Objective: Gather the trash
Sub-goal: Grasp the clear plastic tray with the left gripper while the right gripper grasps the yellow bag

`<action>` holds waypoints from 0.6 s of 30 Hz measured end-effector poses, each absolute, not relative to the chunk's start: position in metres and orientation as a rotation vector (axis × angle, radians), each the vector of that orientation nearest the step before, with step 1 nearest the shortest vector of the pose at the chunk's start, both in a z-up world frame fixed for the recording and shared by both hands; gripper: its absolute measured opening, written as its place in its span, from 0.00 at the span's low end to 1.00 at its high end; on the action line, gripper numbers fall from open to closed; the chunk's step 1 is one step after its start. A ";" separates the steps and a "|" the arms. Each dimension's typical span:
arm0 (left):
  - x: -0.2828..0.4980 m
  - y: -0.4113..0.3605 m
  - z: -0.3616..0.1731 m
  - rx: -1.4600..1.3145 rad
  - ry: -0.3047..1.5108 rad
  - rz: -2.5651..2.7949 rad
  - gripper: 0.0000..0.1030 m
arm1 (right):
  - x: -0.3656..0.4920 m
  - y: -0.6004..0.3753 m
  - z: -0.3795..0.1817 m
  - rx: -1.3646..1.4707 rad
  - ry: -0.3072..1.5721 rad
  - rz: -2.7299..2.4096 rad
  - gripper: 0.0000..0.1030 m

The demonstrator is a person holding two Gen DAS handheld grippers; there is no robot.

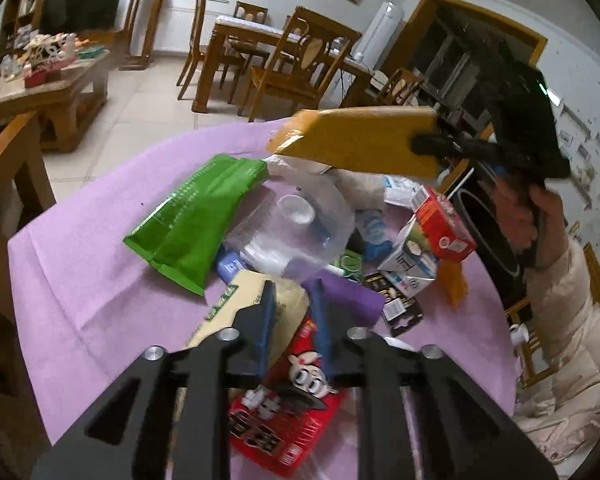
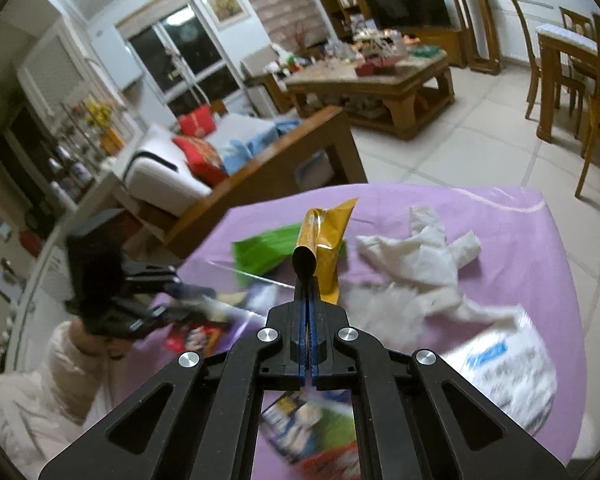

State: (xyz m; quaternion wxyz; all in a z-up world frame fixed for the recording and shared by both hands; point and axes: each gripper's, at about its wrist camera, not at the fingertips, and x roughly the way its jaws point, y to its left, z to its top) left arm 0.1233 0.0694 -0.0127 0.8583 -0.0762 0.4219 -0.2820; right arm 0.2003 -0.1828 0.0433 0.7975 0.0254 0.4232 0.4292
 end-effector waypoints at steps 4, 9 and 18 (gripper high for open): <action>0.112 0.063 -0.016 -0.175 0.896 -0.603 0.18 | 0.160 -0.208 0.042 0.115 0.887 0.952 0.02; 0.109 0.061 -0.015 -0.202 0.886 -0.554 0.58 | 0.117 -0.236 0.025 0.155 0.883 0.939 0.02; 0.145 0.070 -0.024 -0.397 0.918 -0.552 0.91 | 0.072 -0.276 -0.004 0.198 0.865 0.904 0.02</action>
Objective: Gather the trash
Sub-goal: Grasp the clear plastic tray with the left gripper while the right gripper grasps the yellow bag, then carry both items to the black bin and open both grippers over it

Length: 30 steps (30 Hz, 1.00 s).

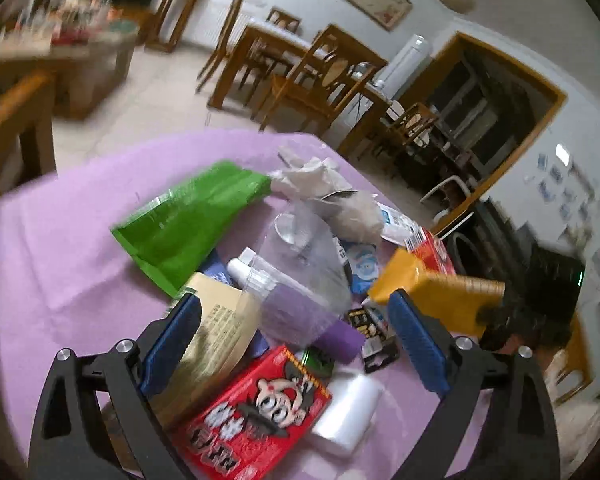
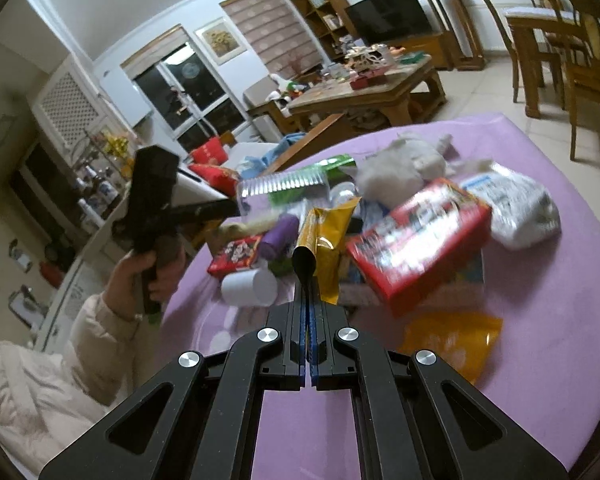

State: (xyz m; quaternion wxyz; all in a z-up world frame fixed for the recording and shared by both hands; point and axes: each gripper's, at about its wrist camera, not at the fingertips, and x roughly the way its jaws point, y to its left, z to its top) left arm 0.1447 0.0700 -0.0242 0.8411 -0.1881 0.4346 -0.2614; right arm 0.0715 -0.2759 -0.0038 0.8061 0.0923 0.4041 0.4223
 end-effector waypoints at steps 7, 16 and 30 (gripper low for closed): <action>0.156 0.053 -0.033 -0.466 0.906 -0.549 0.52 | 0.059 -0.294 -0.011 0.249 0.849 0.902 0.02; 0.113 0.025 0.002 -0.374 0.763 -0.546 0.52 | 0.051 -0.326 0.020 0.317 0.775 0.929 0.02; 0.089 -0.117 0.026 -0.374 0.735 -0.794 0.52 | -0.003 -0.507 0.049 0.454 0.543 0.602 0.02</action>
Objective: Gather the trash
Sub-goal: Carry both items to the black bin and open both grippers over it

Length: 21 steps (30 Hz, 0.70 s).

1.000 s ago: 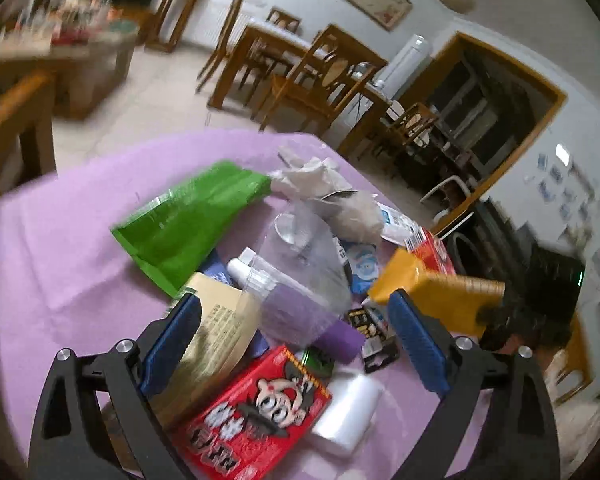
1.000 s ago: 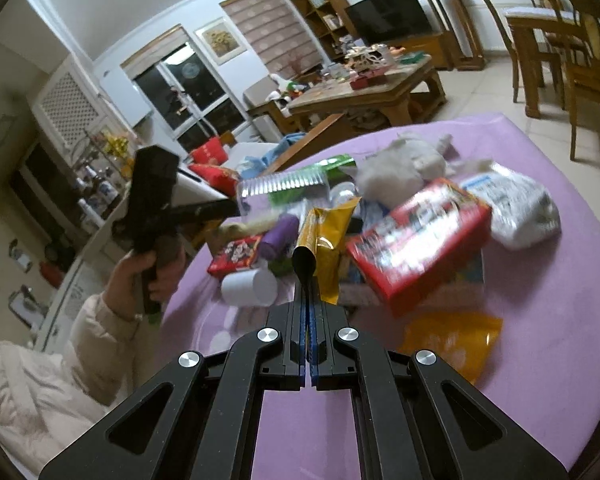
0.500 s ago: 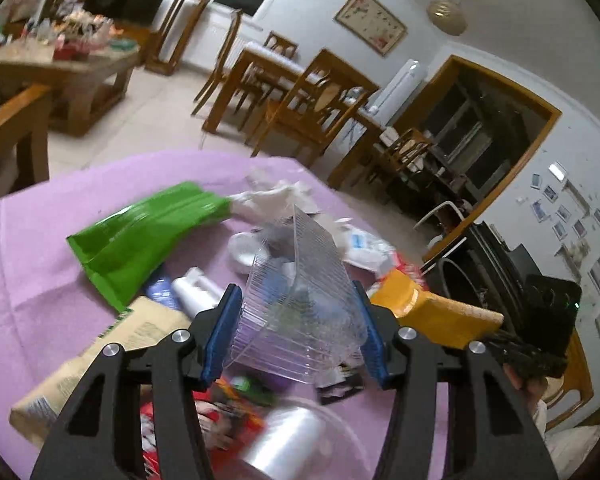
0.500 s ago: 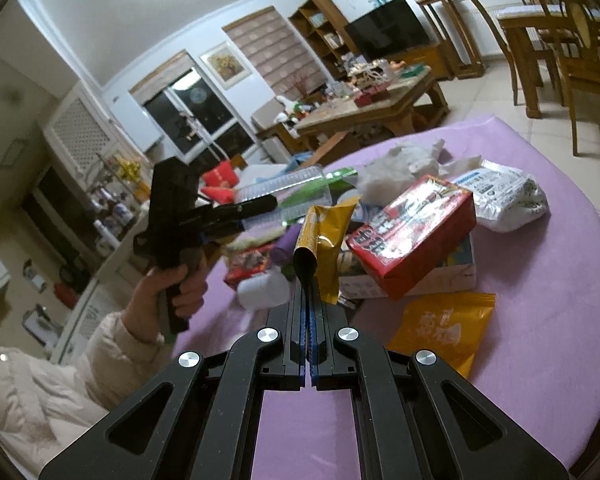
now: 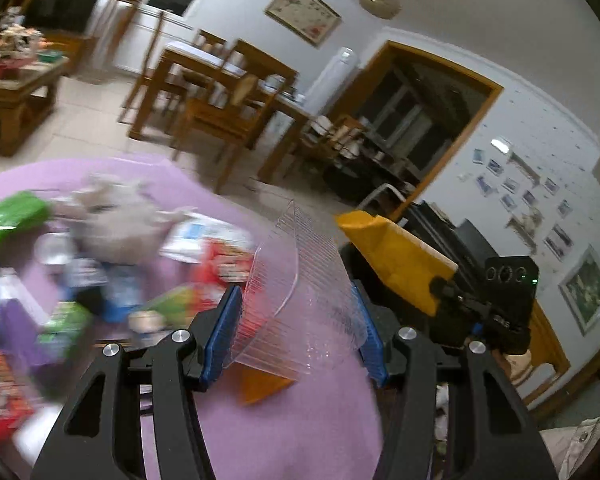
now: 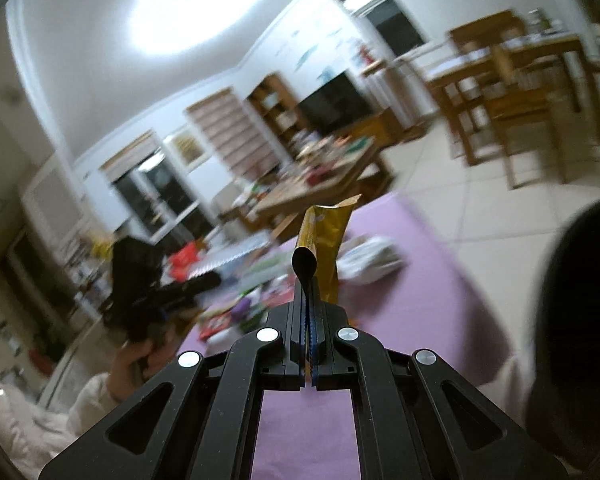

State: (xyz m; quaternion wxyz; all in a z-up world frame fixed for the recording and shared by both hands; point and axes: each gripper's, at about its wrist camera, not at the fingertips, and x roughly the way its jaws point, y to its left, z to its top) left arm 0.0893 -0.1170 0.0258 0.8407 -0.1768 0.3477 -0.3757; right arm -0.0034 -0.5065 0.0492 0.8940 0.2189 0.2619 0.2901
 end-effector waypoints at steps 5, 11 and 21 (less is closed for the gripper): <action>0.092 -0.194 0.019 -0.335 0.756 -0.896 0.52 | -0.033 -0.583 0.030 0.451 0.522 0.374 0.02; 0.091 -0.290 0.004 -0.267 0.797 -1.005 0.52 | -0.061 -0.647 -0.006 0.461 0.532 0.209 0.02; 0.095 -0.372 -0.024 -0.164 0.866 -1.047 0.52 | -0.068 -0.700 -0.058 0.486 0.584 0.111 0.02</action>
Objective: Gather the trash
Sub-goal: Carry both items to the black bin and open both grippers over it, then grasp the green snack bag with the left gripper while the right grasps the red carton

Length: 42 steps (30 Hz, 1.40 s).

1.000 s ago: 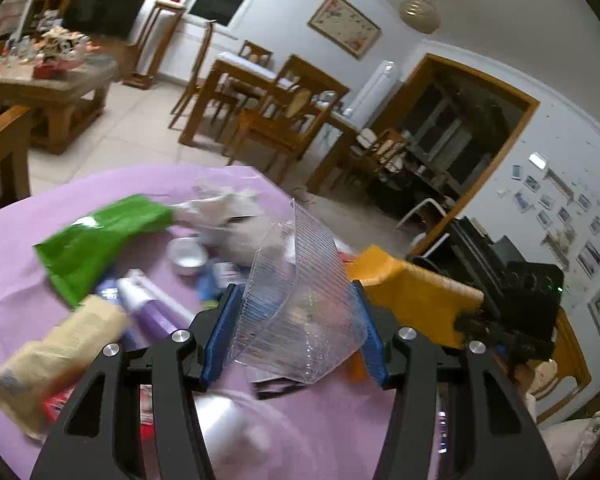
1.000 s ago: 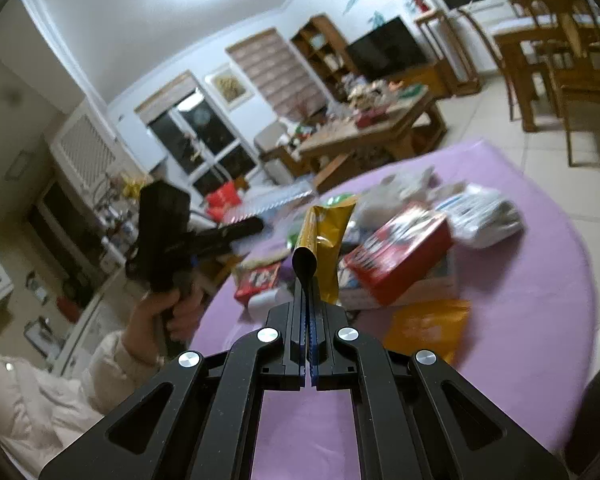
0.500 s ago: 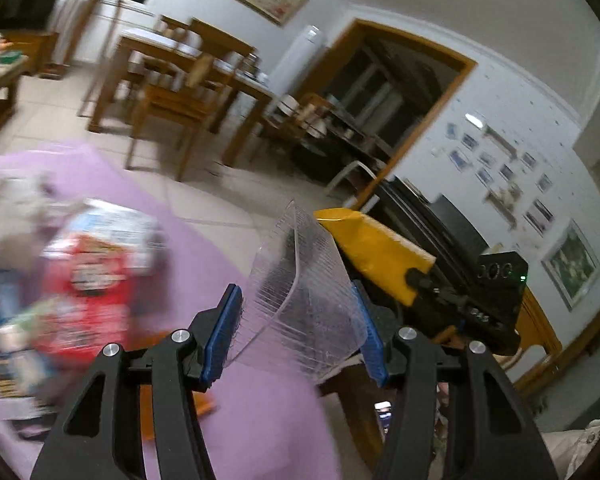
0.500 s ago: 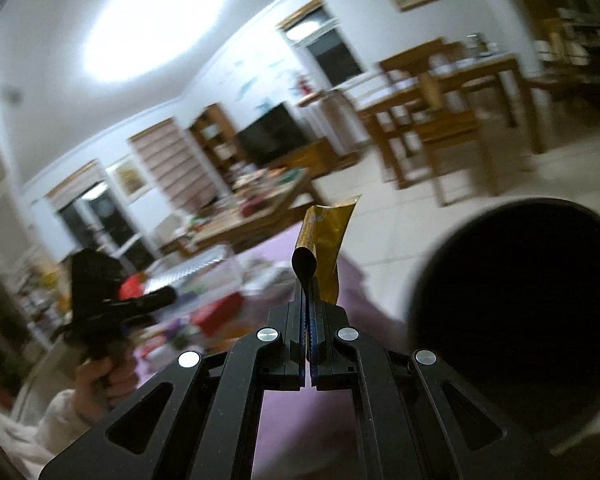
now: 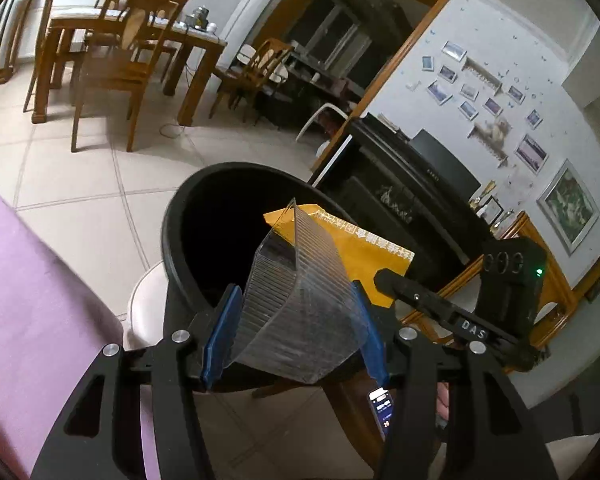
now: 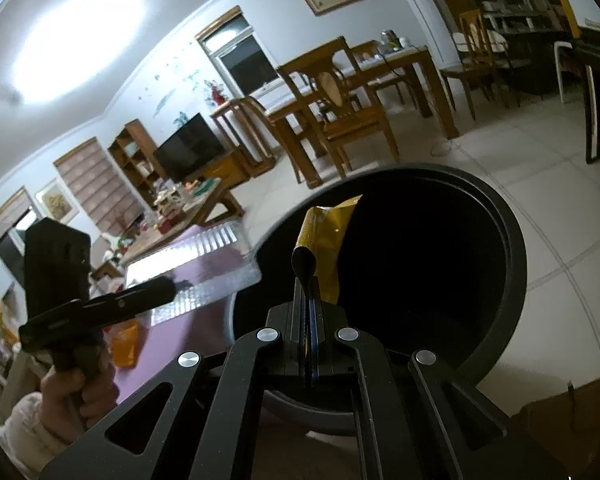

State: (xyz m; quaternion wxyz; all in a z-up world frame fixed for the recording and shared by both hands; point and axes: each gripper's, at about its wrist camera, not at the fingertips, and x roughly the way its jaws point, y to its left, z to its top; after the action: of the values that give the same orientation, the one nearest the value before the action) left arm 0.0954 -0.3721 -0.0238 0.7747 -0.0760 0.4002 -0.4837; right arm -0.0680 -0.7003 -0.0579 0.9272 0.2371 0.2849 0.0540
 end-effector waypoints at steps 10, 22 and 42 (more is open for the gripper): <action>0.103 -0.390 -0.028 -0.099 0.884 -0.997 0.60 | -0.051 -0.703 -0.055 0.508 0.594 0.106 0.45; 0.083 -0.344 -0.002 -0.127 0.809 -0.932 0.84 | -0.045 -0.673 -0.030 0.504 0.555 0.121 0.68; 0.085 -0.065 0.027 -0.184 0.678 -0.426 0.91 | 0.055 -0.426 0.004 0.343 0.706 0.509 0.87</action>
State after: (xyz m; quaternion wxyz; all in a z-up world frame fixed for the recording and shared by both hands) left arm 0.0846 -0.0651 0.0266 0.9168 -0.0894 0.3296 -0.2072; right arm 0.0552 -0.4258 0.0039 0.8926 0.1652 0.3403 0.2454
